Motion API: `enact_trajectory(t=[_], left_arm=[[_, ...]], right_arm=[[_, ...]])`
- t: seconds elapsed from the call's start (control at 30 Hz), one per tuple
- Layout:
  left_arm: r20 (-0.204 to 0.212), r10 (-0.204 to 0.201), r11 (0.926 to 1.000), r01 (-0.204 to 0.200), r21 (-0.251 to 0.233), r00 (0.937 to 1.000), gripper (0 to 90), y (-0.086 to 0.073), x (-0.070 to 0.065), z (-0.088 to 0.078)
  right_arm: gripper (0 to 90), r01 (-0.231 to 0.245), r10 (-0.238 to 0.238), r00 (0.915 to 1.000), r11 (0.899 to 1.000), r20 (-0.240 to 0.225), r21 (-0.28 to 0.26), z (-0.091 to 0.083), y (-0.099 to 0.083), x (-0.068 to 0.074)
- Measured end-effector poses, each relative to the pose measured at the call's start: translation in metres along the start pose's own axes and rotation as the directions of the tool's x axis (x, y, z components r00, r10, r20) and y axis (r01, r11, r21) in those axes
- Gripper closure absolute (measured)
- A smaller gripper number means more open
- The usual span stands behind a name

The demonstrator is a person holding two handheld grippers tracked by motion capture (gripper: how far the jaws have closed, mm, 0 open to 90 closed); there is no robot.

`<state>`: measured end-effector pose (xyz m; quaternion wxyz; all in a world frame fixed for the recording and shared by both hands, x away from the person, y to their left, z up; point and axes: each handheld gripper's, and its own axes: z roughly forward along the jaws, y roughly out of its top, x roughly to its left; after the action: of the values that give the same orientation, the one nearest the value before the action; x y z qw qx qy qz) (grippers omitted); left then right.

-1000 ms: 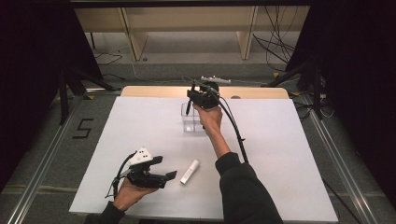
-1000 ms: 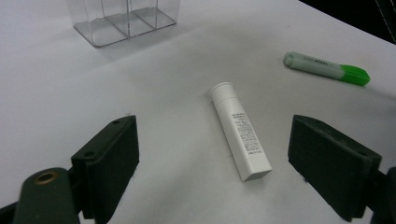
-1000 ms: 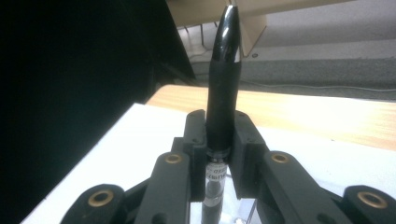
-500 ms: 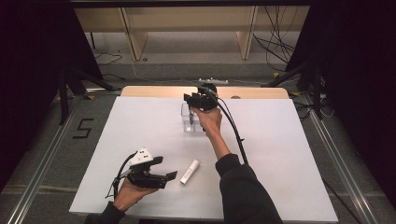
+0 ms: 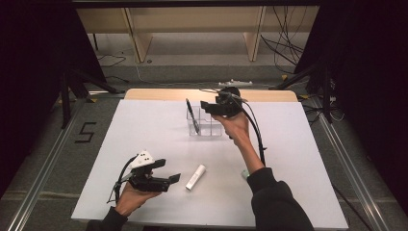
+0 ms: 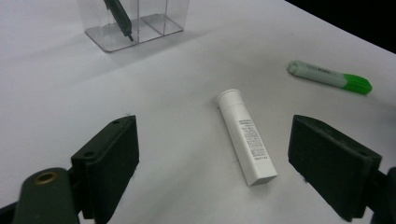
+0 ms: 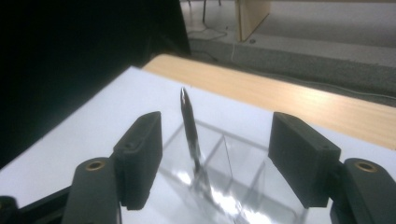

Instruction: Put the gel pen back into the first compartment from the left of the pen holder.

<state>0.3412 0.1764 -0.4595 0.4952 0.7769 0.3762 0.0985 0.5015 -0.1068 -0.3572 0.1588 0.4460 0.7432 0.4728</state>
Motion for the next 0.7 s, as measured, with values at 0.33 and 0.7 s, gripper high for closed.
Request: enact_trajectory(t=[0.33, 0.7], left_arm=[[-0.006, -0.011, 0.9996, 0.011, -0.025, 0.9999, 16.0, 0.0, 0.006, -0.004], [0.0, -0.001, 0.9995, 0.001, -0.031, 1.0, 16.0, -0.001, 0.006, -0.004]], right_arm=[[30.6, 0.024, -0.023, 0.9996, 0.996, -0.02, 0.084, -0.032, -0.016, -0.013], [29.1, 0.061, -0.057, 0.9979, 0.988, -0.031, 0.142, -0.053, -0.031, -0.014]])
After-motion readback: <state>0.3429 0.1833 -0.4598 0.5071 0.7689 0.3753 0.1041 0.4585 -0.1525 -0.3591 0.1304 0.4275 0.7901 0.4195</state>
